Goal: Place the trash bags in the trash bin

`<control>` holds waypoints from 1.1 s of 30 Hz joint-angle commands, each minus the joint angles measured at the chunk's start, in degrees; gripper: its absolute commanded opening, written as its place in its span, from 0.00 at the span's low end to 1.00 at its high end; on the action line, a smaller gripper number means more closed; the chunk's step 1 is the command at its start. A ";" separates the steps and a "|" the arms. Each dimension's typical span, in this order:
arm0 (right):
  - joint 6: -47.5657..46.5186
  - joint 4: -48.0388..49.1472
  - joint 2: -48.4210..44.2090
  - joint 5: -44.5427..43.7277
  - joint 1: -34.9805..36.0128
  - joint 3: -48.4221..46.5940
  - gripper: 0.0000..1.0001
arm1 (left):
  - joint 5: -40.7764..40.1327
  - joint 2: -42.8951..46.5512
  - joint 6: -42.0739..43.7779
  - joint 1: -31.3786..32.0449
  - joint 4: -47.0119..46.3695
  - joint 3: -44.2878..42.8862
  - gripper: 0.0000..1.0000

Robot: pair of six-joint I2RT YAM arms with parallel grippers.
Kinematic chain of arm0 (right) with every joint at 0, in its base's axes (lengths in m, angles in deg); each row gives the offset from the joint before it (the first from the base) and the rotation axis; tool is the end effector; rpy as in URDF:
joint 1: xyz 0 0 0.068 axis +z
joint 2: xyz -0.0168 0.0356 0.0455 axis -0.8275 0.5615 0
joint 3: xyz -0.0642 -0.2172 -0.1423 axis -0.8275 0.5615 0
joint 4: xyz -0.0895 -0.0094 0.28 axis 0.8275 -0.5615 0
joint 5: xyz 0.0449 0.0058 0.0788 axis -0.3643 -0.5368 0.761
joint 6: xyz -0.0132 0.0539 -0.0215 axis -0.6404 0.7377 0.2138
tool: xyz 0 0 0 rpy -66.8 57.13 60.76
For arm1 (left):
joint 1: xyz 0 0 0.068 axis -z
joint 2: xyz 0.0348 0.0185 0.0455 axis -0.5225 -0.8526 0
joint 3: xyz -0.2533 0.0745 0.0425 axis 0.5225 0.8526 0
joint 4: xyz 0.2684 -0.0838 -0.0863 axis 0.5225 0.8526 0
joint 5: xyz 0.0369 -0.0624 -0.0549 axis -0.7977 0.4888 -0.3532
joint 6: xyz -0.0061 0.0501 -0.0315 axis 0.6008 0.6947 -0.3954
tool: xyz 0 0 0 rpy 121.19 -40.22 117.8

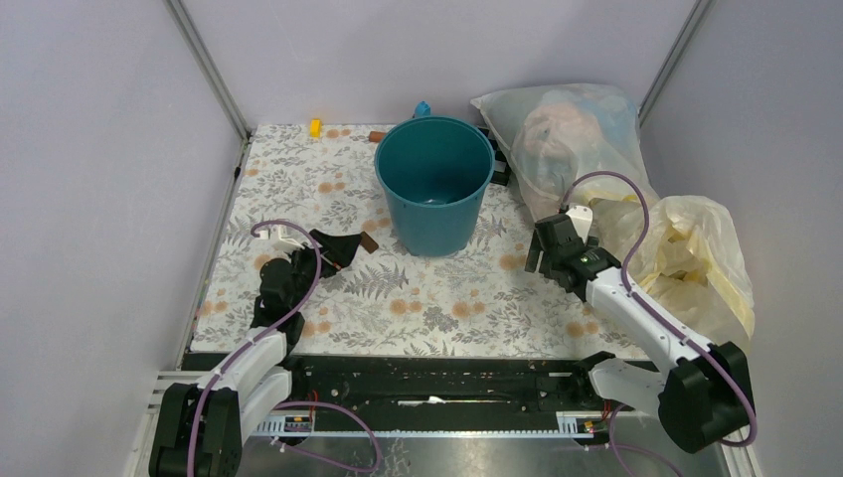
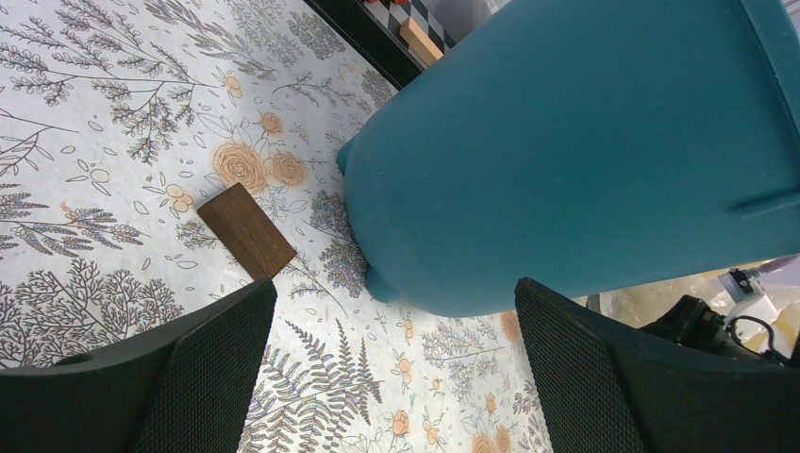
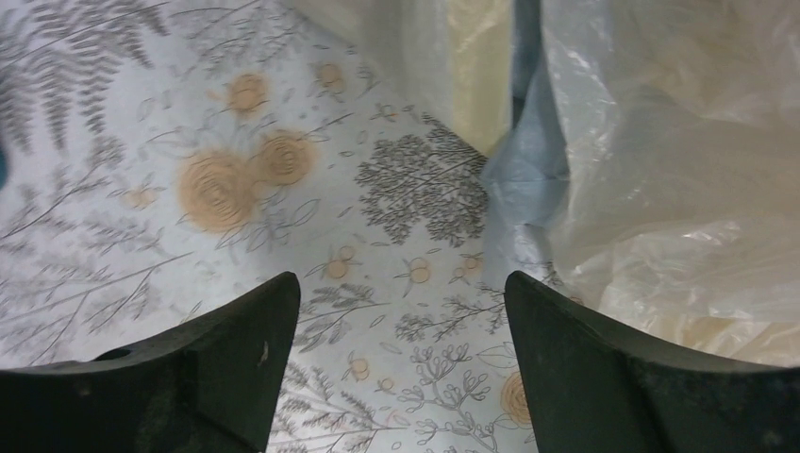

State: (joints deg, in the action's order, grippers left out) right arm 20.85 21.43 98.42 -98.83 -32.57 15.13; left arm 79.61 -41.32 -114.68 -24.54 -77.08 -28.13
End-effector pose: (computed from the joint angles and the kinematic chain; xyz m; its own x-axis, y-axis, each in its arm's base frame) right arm 0.2474 0.0840 0.2009 -0.6694 0.1773 -0.7214 0.2786 0.9601 -0.0226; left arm 0.2151 -0.0373 0.1566 -0.3334 -0.6768 -0.6563 0.1791 0.6380 -0.7489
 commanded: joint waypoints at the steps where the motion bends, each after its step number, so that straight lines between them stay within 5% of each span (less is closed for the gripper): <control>1: 5.07 0.47 3.55 -8.82 0.46 -0.06 0.77 | 1.03 -0.31 0.69 0.27 -3.68 -1.93 0.99; 16: 3.46 -2.79 19.51 -15.23 -1.14 -7.41 0.68 | 0.77 -0.41 0.68 0.33 -3.14 -2.12 0.99; 22: -1.71 -0.26 22.90 -6.39 -6.70 -7.90 0.65 | 1.24 -1.03 0.33 0.33 -3.12 -2.34 0.99; 24: -1.78 -0.88 23.83 -8.01 -7.04 -8.73 0.58 | 1.46 -1.34 0.31 0.33 -3.15 -2.45 0.99; 30: -1.32 -2.20 20.65 -9.03 -7.10 -8.39 0.04 | 1.60 -1.68 0.20 0.33 -3.15 -2.73 0.99; 33: -1.98 -4.38 16.85 -4.96 -6.87 -9.41 0.00 | 1.48 -1.69 0.24 0.33 -3.15 -2.73 0.99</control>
State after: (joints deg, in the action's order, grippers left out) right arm 19.37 20.33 121.09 -106.81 -39.65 8.33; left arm 79.91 -42.90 -114.72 -24.39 -77.02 -28.61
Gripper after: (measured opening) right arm 0.017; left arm 0.987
